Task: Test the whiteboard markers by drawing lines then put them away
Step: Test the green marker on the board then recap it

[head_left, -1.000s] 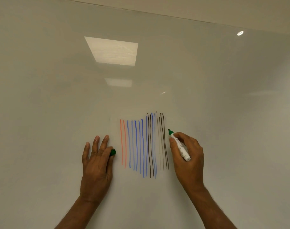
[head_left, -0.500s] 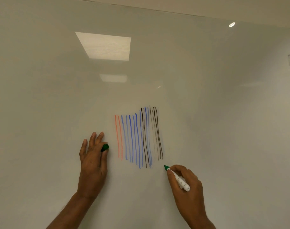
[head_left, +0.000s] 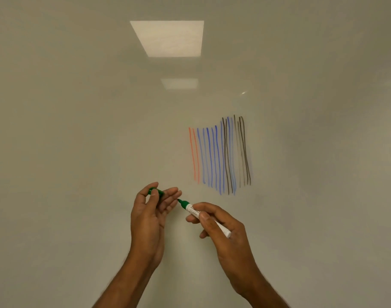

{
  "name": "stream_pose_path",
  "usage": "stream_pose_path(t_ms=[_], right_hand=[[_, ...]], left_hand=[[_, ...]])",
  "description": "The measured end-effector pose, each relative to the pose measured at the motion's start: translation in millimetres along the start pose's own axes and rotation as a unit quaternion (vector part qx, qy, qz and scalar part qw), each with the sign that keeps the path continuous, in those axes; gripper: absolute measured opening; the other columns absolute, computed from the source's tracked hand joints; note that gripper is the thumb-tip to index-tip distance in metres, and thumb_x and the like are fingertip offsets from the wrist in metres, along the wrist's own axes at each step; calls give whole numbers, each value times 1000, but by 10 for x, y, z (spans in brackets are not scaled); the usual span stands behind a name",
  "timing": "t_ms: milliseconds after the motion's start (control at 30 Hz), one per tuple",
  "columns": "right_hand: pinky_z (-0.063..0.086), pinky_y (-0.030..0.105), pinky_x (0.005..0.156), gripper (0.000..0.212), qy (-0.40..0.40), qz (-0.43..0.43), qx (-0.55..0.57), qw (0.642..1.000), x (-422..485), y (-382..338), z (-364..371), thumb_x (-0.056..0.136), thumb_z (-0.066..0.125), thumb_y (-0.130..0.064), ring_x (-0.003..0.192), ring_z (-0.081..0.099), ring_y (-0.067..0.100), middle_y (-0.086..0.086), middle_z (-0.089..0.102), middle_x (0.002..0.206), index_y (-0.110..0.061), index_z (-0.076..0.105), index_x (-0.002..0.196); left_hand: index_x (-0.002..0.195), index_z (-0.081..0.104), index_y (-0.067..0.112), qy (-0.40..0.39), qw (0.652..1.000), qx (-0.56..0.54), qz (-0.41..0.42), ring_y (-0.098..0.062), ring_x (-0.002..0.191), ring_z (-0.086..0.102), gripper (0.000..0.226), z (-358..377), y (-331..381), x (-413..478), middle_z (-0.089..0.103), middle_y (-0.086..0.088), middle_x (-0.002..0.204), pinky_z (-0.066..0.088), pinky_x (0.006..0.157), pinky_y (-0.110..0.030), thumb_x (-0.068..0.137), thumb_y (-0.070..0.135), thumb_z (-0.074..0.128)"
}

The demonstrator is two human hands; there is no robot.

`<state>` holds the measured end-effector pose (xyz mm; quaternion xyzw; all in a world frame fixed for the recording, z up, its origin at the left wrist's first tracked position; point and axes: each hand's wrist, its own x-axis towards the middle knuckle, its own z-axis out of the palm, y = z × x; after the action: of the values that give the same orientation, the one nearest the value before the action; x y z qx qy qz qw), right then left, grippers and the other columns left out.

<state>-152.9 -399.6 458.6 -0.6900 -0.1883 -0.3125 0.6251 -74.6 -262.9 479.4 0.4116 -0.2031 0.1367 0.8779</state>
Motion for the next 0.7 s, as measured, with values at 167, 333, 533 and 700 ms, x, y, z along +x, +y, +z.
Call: stream_pose_path(t_ms=[167, 333, 533, 700], right_hand=[[56, 25, 82, 29, -23, 7, 26, 999, -88, 17, 266, 94, 54, -31, 109, 66, 10, -11, 73, 112, -21, 70, 117], [53, 25, 94, 25, -17, -1, 55, 998, -137, 25, 441, 94, 53, -29, 110, 65, 5, -18, 73, 110, -27, 71, 112], [53, 23, 93, 25, -1, -5, 72, 997, -223, 79, 577, 96, 53, -24, 110, 66, 8, -14, 73, 109, -21, 71, 112], [51, 18, 93, 24, -2, 8, 72, 997, -271, 161, 690, 96, 54, -23, 111, 66, 7, -14, 73, 110, -22, 71, 112]], left_hand=[[130, 58, 9, -19, 989, -104, -99, -35, 108, 72, 28, -125, 113, -144, 71, -28, 115, 61, 91, -45, 108, 14, 41], [126, 63, 9, -33, 981, -127, -144, -35, 108, 71, 28, -232, 164, -308, 70, -30, 112, 58, 94, -45, 105, 12, 44], [123, 63, 9, -13, 981, -119, -151, -36, 107, 60, 26, -400, 143, -369, 69, -30, 110, 43, 109, -50, 102, 14, 51], [115, 67, 9, 14, 979, -151, -138, -25, 88, 64, 21, -480, 102, -473, 70, -23, 96, 50, 93, -40, 98, 13, 54]])
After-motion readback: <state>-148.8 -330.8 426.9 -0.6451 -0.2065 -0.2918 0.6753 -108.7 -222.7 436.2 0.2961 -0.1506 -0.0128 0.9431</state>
